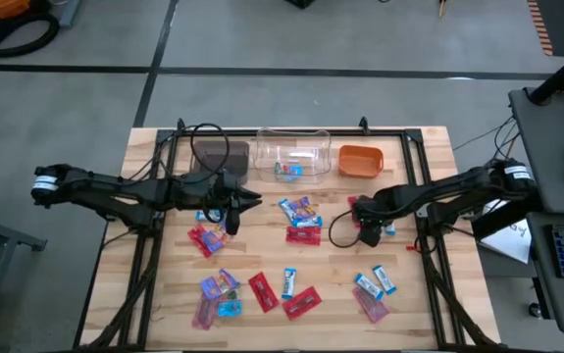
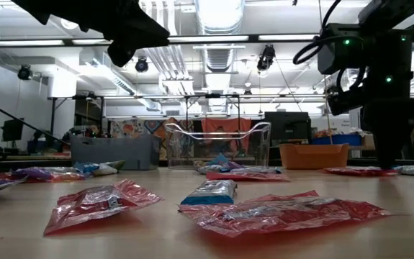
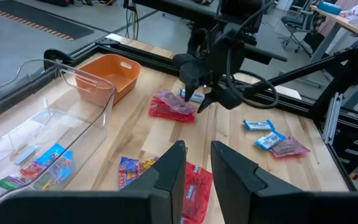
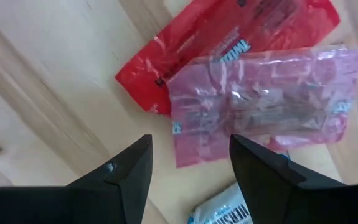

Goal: Sort candy
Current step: Put the red candy into the orange bin

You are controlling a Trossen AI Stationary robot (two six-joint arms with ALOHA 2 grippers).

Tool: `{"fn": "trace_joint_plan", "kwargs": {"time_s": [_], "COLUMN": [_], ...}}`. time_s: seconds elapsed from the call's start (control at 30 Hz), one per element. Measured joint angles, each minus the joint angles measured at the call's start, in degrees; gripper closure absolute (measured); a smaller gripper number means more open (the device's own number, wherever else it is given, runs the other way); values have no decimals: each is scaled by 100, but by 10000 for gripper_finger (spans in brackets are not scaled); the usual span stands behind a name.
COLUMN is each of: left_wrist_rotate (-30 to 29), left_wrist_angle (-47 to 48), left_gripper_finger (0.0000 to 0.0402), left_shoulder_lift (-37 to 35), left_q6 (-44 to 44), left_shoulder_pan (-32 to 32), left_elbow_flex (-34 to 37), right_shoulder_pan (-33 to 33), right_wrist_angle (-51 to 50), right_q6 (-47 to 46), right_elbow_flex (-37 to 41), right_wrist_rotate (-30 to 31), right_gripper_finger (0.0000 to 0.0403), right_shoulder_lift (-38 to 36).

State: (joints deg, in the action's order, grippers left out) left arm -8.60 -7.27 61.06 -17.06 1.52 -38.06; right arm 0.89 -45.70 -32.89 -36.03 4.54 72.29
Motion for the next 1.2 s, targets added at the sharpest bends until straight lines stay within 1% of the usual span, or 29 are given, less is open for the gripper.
{"fn": "trace_joint_plan", "kwargs": {"time_s": [0.1,0.23,0.37,0.57,0.6,0.73,0.87,1.1,1.17,1.2], "left_wrist_rotate": [0,0,0,0,0,3,4,7,9,9], "left_wrist_angle": [0,0,2,4,4,7,7,4,4,2], "left_gripper_finger": [341,341,341,341,341,341,341,341,341,341], "left_shoulder_lift": [0,2,2,2,2,2,2,2,2,2], "left_q6": [0,0,0,-2,-6,-36,-61,-61,-61,-61], "left_shoulder_pan": [0,0,0,0,0,0,0,0,0,0], "left_elbow_flex": [0,0,0,0,0,0,0,0,0,0], "right_shoulder_pan": [0,0,4,-2,-2,-2,0,-1,0,0], "right_wrist_angle": [5,25,42,-13,-20,-58,-58,47,64,55], "right_q6": [7,14,49,59,73,123,127,15,342,769], "right_elbow_flex": [0,-11,-22,15,15,15,15,11,9,9], "right_wrist_rotate": [5,-2,-51,22,18,-24,-153,-112,81,103], "right_gripper_finger": [206,237,288,378,386,393,394,394,394,394], "right_shoulder_lift": [202,432,507,358,303,39,-412,-1198,-1317,-1343]}}
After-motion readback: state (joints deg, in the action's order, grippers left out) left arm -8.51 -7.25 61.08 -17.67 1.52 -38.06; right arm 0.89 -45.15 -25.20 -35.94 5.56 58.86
